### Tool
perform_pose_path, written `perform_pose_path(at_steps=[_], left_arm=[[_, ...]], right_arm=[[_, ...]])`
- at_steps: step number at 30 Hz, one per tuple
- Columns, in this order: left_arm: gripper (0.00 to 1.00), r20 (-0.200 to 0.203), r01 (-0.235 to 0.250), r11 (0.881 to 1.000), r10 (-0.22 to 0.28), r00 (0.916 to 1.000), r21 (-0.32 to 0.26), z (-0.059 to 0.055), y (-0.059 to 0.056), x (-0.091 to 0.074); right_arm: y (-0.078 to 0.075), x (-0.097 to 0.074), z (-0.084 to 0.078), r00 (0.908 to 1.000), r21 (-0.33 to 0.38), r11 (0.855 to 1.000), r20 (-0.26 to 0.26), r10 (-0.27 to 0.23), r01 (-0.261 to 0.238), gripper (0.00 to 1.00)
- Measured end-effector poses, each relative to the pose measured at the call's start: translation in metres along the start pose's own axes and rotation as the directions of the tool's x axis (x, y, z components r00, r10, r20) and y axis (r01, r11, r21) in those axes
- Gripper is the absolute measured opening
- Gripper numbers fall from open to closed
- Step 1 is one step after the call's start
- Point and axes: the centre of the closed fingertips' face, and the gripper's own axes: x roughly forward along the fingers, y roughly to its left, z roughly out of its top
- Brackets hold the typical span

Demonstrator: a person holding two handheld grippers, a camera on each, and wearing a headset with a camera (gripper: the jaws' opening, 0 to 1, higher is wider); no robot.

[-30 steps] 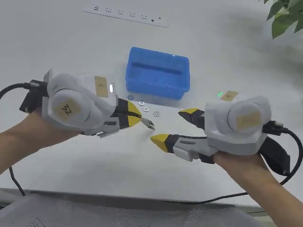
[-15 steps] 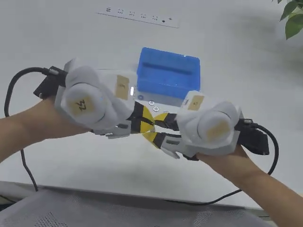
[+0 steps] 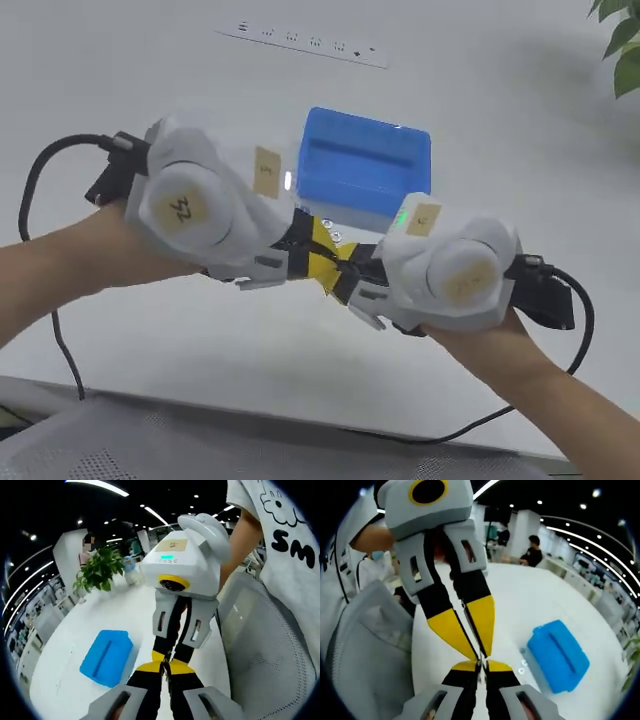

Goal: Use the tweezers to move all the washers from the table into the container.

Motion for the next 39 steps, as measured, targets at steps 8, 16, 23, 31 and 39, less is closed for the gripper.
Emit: perform_pose_path(at_steps=[8,16,23,31,39], left_arm=[[0.35,0.039,-0.269,0.879,0.308,0.9506,-0.394,-0.01,0.016,-0.052],[0.67,-0.093,-0.471,0.731,0.494,0.8642,-0.494,-0.044,0.007,-0.099],[0.88,-0.19,-0.571,0.647,0.562,0.8049,-0.506,-0.066,-0.004,-0.11],[0.99,-0.251,-0.596,0.575,0.568,0.7841,-0.561,-0.079,-0.018,-0.103],[0.99,-0.267,-0.599,0.545,0.568,0.7785,-0.587,-0.079,-0.018,-0.103]], right_arm=[[-0.017,-0.009,0.023,0.997,0.08,0.997,0.073,-0.028,0.022,0.01],[-0.047,-0.004,0.041,0.988,0.178,0.983,0.142,-0.061,0.035,0.01],[-0.065,0.008,0.047,0.9778,0.233,0.971,0.188,-0.093,0.048,0.01],[-0.086,0.028,0.044,0.9764,0.23,0.971,0.184,-0.113,0.069,0.01],[-0.093,0.041,0.04,0.9768,0.244,0.968,0.182,-0.112,0.066,0.02]])
